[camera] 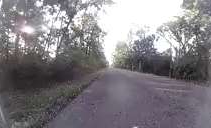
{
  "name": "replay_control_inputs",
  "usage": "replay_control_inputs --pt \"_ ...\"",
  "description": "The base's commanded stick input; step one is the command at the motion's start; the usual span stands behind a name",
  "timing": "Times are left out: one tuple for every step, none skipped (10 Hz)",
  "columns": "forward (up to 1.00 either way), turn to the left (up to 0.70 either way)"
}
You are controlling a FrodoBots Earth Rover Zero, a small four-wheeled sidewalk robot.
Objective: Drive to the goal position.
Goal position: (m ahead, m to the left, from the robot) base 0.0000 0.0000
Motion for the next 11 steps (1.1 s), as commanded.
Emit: replay_control_inputs --pt "0.06 0.0" --pt "0.06 0.0" --pt "0.06 0.0" --pt "0.06 0.0" --pt "0.06 0.0" --pt "0.06 0.0" --pt "0.06 0.0" --pt "0.06 0.0" --pt "0.05 0.0" --pt "0.05 0.0" --pt "0.05 0.0"
